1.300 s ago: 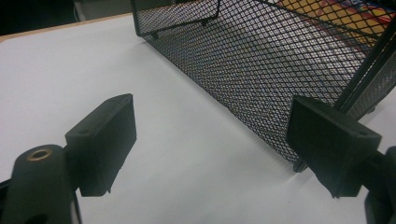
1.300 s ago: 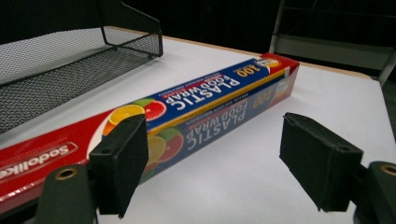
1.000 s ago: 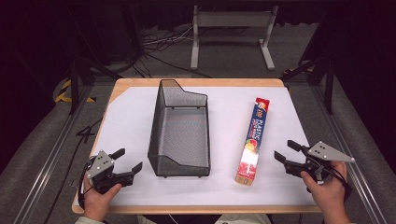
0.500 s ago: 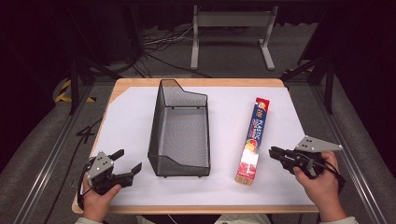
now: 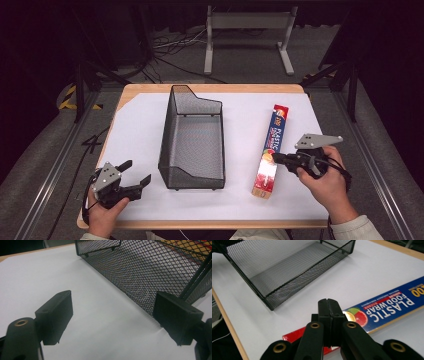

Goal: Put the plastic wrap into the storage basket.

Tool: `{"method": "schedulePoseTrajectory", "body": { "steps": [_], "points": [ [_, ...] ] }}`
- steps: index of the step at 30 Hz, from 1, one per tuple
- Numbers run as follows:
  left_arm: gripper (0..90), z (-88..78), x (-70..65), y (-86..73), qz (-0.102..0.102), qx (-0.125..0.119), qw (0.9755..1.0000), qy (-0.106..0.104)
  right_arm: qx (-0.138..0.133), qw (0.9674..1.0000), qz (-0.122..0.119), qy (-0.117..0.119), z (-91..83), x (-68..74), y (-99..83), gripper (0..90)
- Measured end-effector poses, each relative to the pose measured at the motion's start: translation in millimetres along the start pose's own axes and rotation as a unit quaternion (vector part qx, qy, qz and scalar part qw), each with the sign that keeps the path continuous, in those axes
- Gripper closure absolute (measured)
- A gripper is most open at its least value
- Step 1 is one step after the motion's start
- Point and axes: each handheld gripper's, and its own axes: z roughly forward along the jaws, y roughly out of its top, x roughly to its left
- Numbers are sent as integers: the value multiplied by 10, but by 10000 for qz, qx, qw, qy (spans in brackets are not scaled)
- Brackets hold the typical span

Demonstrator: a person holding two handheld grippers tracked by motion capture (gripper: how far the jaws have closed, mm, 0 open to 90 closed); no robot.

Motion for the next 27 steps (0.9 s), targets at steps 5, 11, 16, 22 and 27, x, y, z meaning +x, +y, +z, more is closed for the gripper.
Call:
{"method": "schedulePoseTrajectory", "body": {
  "steps": [5,11,16,22,27],
  "points": [
    [173,-8,1,3,4,6,10000,5,301,9994,-123,135,140,58,131,900],
    [173,-4,1,2,-1,9,10000,9,322,9991,-225,179,228,86,230,900],
    [174,2,0,3,15,25,10000,-14,368,9987,-220,276,317,96,257,885],
    [174,-1,0,3,13,21,10000,-8,542,9975,-282,357,470,129,231,889],
    [173,-2,1,1,11,28,10000,2,754,9959,-293,395,603,145,200,897]
  ]
}}
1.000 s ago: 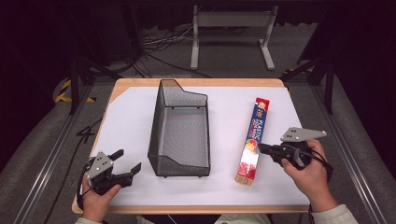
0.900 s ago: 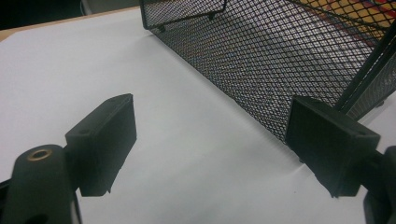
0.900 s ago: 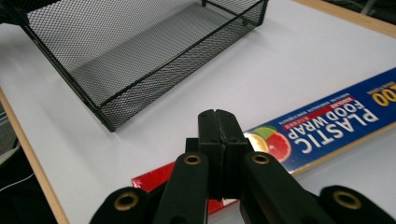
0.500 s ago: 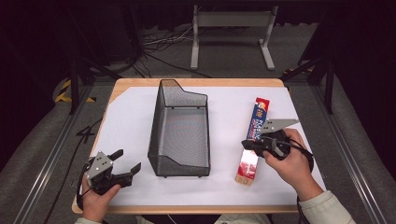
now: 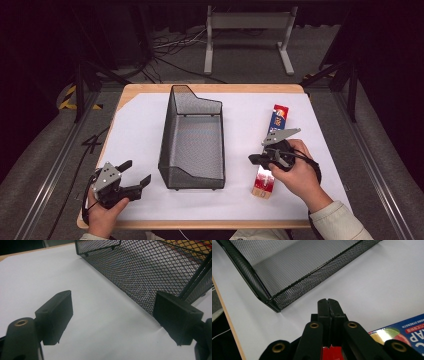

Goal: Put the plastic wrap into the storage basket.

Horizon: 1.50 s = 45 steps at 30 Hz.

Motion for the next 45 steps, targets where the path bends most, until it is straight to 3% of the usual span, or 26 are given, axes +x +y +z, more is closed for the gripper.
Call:
{"method": "schedulePoseTrajectory", "body": {
  "steps": [16,20,29,34,45],
  "points": [
    [173,5,-8,-1,15,32,10000,-5,637,9979,-90,104,258,26,-53,900],
    [173,6,-6,-1,19,22,10000,0,861,9962,-108,121,314,63,-72,900],
    [173,8,-4,-3,15,39,10000,-10,1083,9938,-105,208,394,70,-96,892],
    [173,5,-2,-5,2,41,10000,-6,1345,9903,-225,256,467,101,-113,899],
    [173,-9,6,-9,-15,14,10000,14,1441,9891,-290,114,446,118,-147,900]
  ]
}}
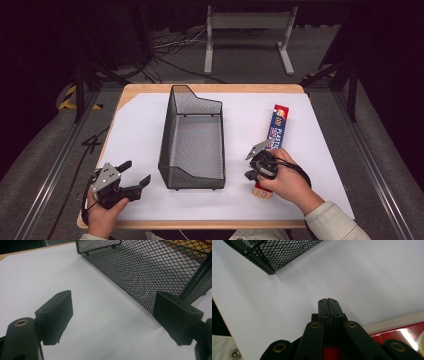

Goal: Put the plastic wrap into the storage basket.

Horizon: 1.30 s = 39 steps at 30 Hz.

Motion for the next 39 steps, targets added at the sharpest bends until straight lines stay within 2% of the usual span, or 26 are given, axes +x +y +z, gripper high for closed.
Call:
{"method": "schedulePoseTrajectory", "body": {
  "steps": [3,7,9,15,26,31,39],
  "points": [
    [173,-8,4,-1,-2,8,10000,8,108,9999,-25,-51,-21,7,-29,900],
    [173,-8,5,-2,5,6,10000,12,208,9998,35,-23,-66,-17,-97,900],
    [173,-6,1,-2,-17,13,10000,11,356,9993,93,-58,-102,-34,-150,900],
    [173,3,-4,3,-2,21,10000,16,530,9983,222,-108,-188,-88,-289,900],
    [172,41,-17,18,2,52,10000,-19,628,9961,548,-279,-344,-201,-557,900],
    [173,61,-17,28,-9,52,10000,-29,724,9932,782,-473,-439,-308,-717,900],
    [172,74,-19,37,11,65,10000,-20,631,9905,1085,-552,-532,-426,-888,900]
  ]
}}
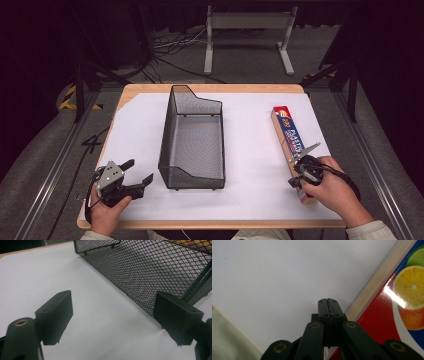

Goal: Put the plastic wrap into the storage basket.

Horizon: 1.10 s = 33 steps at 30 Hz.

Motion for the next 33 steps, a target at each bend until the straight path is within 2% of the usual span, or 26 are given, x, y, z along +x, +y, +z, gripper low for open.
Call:
{"method": "schedulePoseTrajectory", "body": {
  "steps": [9,14,16,17,18,20,22,23,24,25,26,27,30,33],
  "points": [
    [172,1,11,-3,-4,-6,10000,27,-82,9995,315,-51,-55,-148,-140,900],
    [172,4,7,-4,-8,10,10000,26,-162,9994,299,35,-56,-142,-147,877],
    [172,4,9,-3,-5,13,10000,31,-333,9988,323,132,-82,-140,-151,864],
    [173,5,8,-2,-11,11,10000,29,-466,9982,328,193,-103,-141,-154,830],
    [172,6,5,-2,-15,16,10000,24,-723,9964,364,269,-135,-135,-158,758],
    [172,7,-1,-1,-4,31,10000,21,-1245,9898,525,459,-189,-134,-173,641],
    [172,8,-4,-2,-14,34,10000,19,-1818,9796,657,543,-234,-137,-192,460],
    [172,7,1,-2,-13,26,10000,23,-2184,9717,723,546,-250,-132,-200,407],
    [172,9,5,-1,-10,14,10000,33,-2495,9625,881,600,-282,-132,-211,403],
    [172,10,5,-1,-20,11,10000,30,-2694,9564,929,648,-314,-135,-219,392],
    [172,15,5,1,-18,6,10000,32,-2845,9521,921,639,-336,-136,-223,368],
    [172,17,2,1,-27,22,10000,35,-3074,9463,836,552,-368,-135,-223,344],
    [172,13,1,-2,1,37,10000,35,-3431,9349,798,432,-449,-131,-221,299],
    [172,12,8,0,-41,5,10000,50,-3636,9281,747,285,-497,-143,-201,265]
  ]
}}
